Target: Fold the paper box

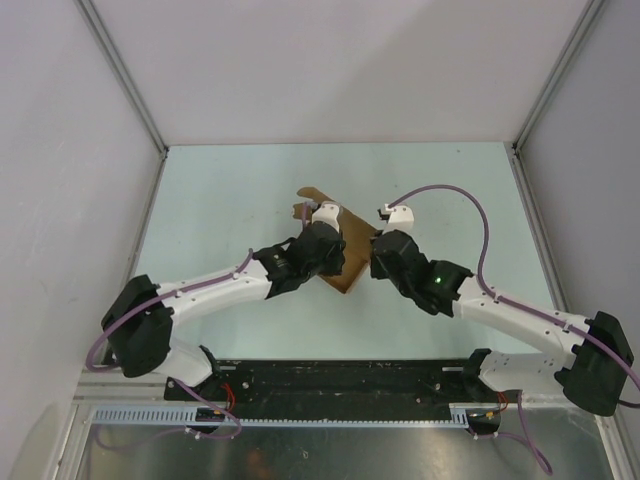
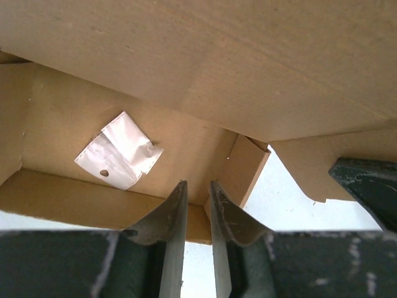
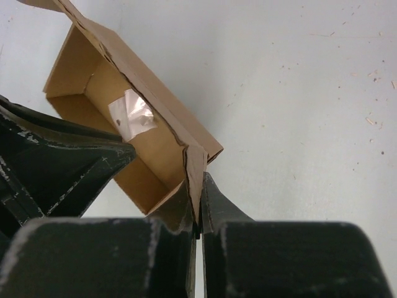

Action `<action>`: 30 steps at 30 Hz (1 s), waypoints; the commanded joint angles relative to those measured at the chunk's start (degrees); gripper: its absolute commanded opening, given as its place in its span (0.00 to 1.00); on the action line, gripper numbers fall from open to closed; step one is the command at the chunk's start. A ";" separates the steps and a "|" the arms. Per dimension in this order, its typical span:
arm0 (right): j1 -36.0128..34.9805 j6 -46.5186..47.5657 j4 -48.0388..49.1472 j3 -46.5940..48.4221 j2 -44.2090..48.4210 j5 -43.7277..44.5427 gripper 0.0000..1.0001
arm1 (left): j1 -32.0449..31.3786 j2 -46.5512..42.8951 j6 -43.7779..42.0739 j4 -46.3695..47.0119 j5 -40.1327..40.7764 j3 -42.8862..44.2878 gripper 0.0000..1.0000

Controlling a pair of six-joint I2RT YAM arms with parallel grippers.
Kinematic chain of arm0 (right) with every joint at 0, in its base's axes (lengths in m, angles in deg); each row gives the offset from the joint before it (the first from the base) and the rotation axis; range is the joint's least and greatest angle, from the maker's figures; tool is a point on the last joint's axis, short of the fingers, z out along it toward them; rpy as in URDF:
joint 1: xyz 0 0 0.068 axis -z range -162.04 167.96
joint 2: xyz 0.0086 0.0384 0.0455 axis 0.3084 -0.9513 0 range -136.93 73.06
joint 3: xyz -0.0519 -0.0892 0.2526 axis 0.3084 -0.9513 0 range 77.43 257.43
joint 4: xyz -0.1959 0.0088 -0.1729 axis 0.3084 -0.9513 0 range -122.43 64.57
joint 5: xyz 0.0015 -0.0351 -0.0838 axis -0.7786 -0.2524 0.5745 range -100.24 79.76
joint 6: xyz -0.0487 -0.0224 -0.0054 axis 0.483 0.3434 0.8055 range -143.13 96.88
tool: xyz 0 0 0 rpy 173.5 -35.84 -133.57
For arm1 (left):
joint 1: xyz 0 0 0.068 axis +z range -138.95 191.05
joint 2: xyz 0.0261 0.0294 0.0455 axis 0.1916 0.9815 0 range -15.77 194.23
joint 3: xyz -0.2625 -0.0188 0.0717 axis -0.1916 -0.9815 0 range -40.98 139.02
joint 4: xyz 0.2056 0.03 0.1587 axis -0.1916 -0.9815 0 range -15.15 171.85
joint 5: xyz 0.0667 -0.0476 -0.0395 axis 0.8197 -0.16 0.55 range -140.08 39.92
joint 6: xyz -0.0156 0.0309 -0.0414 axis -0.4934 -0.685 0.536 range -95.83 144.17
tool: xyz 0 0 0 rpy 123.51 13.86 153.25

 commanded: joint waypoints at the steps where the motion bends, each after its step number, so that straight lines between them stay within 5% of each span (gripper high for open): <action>1: -0.23 1.21 2.20 2.19 0.01 0.43 0.04 | -0.16 -2.04 -1.35 1.08 -0.50 2.13 0.26; 4: -0.23 5.34 2.02 2.19 0.10 -0.53 0.03 | -0.16 -6.07 -3.11 0.29 -1.38 1.87 0.28; 11: 1.00 20.18 -0.08 2.19 0.97 -8.87 0.01 | 0.36 -21.27 -10.40 -3.23 0.11 2.48 0.53; 19: 7.15 28.81 -4.92 2.10 7.29 -27.77 0.00 | 8.79 -35.53 -13.31 -8.33 2.75 1.43 0.56; 30: 15.06 37.78 -7.82 2.10 8.89 -45.52 0.02 | 24.17 -34.75 -11.90 -10.35 -7.52 -2.70 0.59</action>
